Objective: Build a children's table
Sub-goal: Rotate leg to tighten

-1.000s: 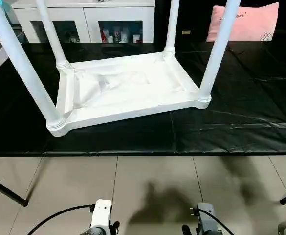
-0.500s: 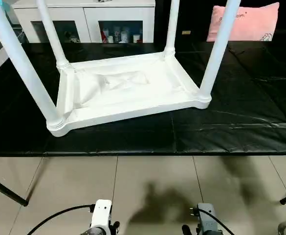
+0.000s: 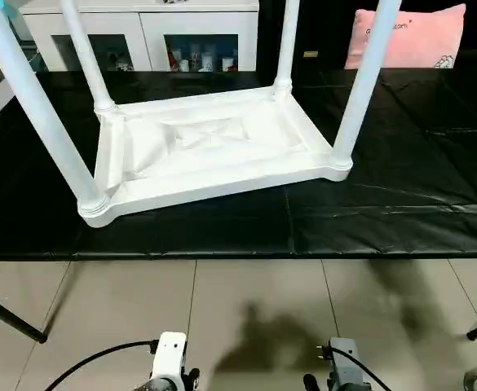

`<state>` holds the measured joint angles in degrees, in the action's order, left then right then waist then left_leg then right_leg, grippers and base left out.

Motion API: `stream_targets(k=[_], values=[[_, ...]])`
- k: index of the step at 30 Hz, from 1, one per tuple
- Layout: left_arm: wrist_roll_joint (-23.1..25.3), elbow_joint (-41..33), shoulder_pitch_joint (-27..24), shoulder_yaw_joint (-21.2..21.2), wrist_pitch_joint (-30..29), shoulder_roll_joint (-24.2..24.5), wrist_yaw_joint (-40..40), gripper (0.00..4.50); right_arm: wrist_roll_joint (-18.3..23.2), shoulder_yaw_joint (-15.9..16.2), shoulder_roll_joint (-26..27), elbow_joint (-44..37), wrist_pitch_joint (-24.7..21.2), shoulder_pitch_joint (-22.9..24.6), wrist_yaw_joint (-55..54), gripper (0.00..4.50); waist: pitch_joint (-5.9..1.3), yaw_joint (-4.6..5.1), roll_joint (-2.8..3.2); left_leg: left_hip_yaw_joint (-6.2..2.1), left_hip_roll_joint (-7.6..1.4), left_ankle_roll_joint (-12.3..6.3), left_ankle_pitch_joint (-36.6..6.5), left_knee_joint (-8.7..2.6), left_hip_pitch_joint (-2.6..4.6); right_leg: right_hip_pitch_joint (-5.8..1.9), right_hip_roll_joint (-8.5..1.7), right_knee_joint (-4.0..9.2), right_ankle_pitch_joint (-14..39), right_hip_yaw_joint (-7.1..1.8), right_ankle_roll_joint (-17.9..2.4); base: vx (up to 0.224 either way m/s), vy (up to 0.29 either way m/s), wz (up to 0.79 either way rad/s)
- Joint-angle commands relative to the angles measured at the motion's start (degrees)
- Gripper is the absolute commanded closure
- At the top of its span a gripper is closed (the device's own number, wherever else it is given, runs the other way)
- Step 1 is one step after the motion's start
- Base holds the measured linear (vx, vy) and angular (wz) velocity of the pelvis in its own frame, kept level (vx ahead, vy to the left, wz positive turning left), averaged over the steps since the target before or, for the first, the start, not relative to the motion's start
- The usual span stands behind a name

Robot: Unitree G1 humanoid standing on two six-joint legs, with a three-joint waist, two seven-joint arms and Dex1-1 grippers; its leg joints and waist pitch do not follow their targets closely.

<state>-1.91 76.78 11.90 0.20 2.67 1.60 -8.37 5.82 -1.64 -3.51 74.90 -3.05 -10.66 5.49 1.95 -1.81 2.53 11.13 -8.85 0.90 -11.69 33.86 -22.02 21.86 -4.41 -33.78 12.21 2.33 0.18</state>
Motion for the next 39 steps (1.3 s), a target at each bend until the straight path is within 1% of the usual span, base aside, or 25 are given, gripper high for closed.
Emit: stream_targets(k=[1,12,15,23,29,39], values=[[0.4,0.5,0.1,0.5,-0.3,0.2,0.0,1.9,-0.6,0.1,0.1,0.4,-0.4,0.5,0.0,0.0,-1.71,0.08,-0.17,-2.49,-5.59,-0.97,-20.0,-5.45,1.08,-0.97,-5.74,4.94,12.2,-2.96,-13.9,0.0,0.0,0.0],[0.4,0.5,0.1,0.5,-0.3,0.2,0.0,1.9,-0.6,0.1,0.1,0.4,-0.4,0.5,0.0,0.0,-1.64,0.09,-0.18,-2.52,-5.58,-0.85,-20.4,-5.5,1.07,-0.91,-5.75,5.04,13.2,-2.97,-13.7,0.0,0.0,0.0],[0.4,0.5,0.1,0.5,-0.3,0.2,0.0,1.9,-0.6,0.1,0.1,0.4,-0.4,0.5,0.0,0.0,-1.67,0.07,-0.19,-2.49,-5.58,-0.99,-20.0,-5.46,1.04,-0.95,-5.73,4.98,12.5,-2.96,-13.8,0.0,0.0,0.0],[0.4,0.5,0.1,0.5,-0.3,0.2,0.0,1.9,-0.6,0.1,0.1,0.4,-0.4,0.5,0.0,0.0,-1.67,0.07,-0.19,-2.49,-5.56,-0.98,-20.3,-5.45,1.09,-0.91,-5.73,5.01,12.9,-2.96,-13.8,0.0,0.0,0.0],[0.4,0.5,0.1,0.5,-0.3,0.2,0.0,1.9,-0.6,0.1,0.1,0.4,-0.4,0.5,0.0,0.0,-1.7,0.07,-0.18,-2.48,-5.59,-1.23,-19.6,-5.45,1.01,-1.01,-5.71,4.88,11.7,-2.92,-14.0,0.0,0.0,0.0],[0.4,0.5,0.1,0.5,-0.3,0.2,0.0,1.9,-0.6,0.1,0.1,0.4,-0.4,0.5,0.0,0.0,-1.66,0.09,-0.21,-2.49,-5.56,-1.01,-20.2,-5.45,1.06,-0.95,-5.74,4.99,12.7,-2.96,-13.8,0.0,0.0,0.0]])
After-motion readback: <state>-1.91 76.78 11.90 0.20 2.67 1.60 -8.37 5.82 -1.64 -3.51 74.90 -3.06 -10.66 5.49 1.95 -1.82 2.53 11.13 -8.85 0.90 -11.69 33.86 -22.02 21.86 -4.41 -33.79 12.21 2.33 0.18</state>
